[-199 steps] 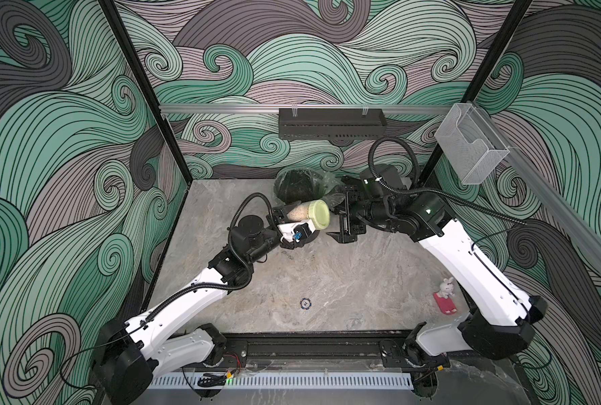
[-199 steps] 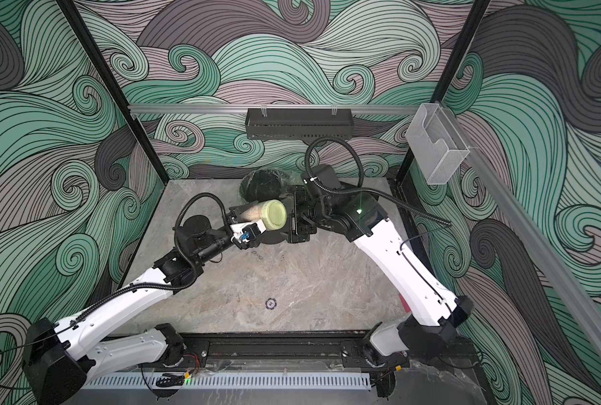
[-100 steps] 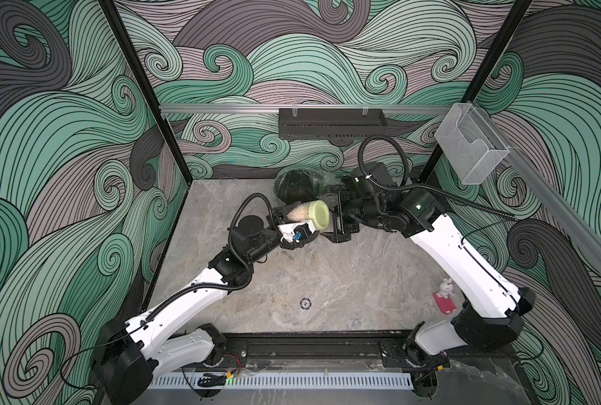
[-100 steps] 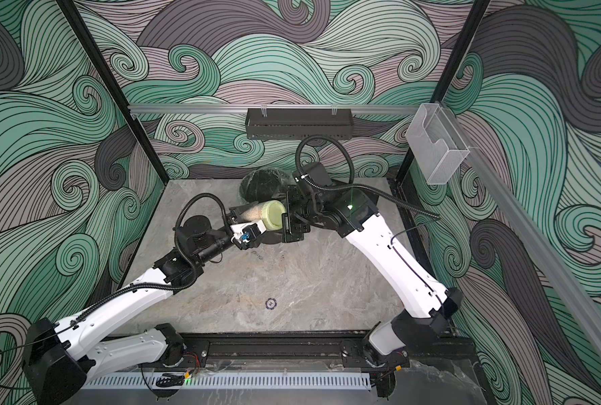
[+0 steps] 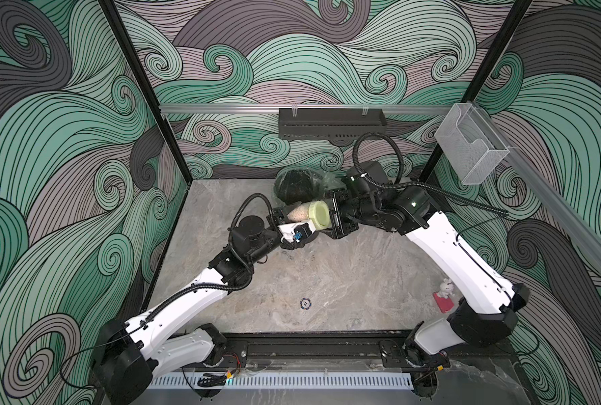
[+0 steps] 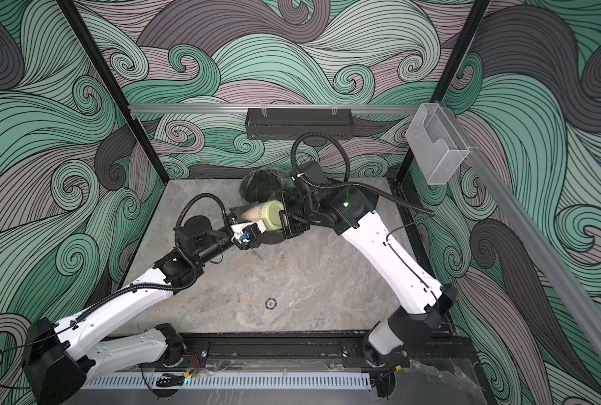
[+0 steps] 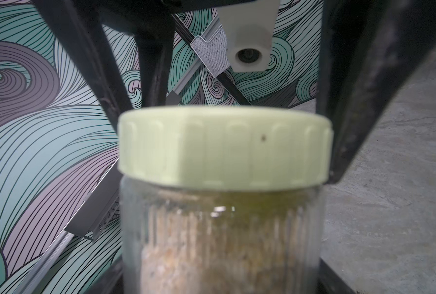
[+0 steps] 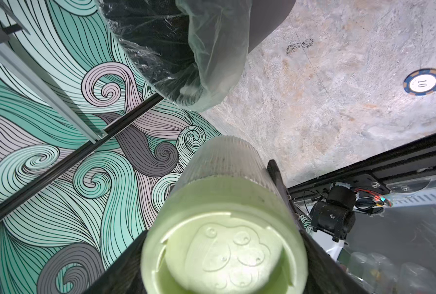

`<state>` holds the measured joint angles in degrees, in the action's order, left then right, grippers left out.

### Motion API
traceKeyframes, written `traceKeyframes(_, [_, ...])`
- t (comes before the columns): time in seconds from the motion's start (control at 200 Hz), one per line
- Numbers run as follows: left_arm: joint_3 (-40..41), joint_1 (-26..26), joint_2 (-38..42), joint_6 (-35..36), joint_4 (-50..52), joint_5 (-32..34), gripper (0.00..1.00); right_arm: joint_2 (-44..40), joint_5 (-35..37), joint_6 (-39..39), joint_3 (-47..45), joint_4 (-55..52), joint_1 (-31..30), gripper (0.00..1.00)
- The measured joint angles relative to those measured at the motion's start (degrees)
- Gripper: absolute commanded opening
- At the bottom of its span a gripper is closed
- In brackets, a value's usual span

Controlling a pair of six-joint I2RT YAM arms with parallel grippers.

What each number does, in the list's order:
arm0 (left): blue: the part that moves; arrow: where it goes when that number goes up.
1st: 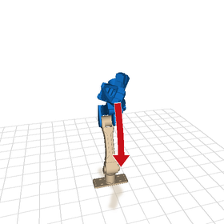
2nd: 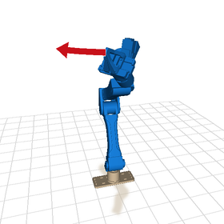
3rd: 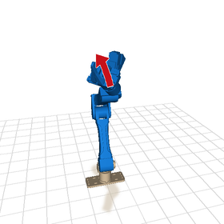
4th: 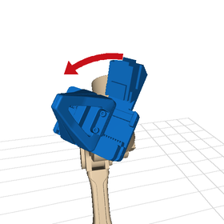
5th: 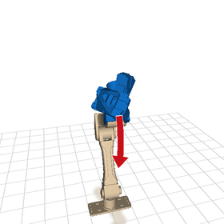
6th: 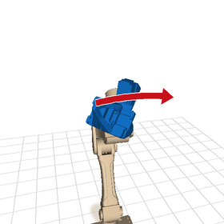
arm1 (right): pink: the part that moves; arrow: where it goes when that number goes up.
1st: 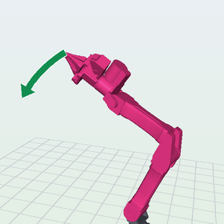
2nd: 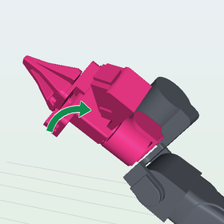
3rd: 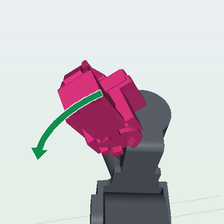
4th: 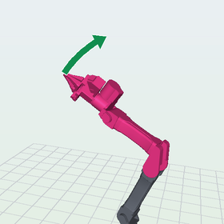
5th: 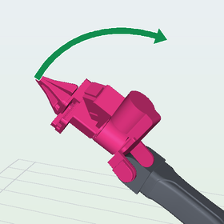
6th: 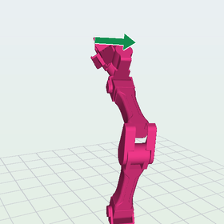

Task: Empty expired oatmeal from jars
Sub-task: Unscrew the lid from the jar, then open the lid of the jar.

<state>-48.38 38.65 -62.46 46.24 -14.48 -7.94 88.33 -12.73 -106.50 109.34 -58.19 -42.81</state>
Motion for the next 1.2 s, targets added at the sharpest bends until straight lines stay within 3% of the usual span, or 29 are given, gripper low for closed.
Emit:
traceKeyframes(0.405, [-4.13,-1.16,0.04,-4.96,7.93,-3.13,0.01,0.59,-3.69,37.75,1.33,-0.22,1.29,0.52])
traceKeyframes(0.851, [-5.09,-2.67,0.04,-7.74,12.46,-6.73,0.0,2.56,-9.16,79.36,2.12,-1.29,3.32,0.47])
traceKeyframes(1.001, [-5.09,-3.08,0.04,-8.44,13.66,-6.82,0.0,3.3,-10.8,88.13,1.97,-0.85,3.67,0.47])
traceKeyframes(1.201, [-5.09,-4.35,0.04,-10.4,13.66,-8.0,0.0,2.49,-11.65,93.44,-0.33,2.97,3.85,0.45])
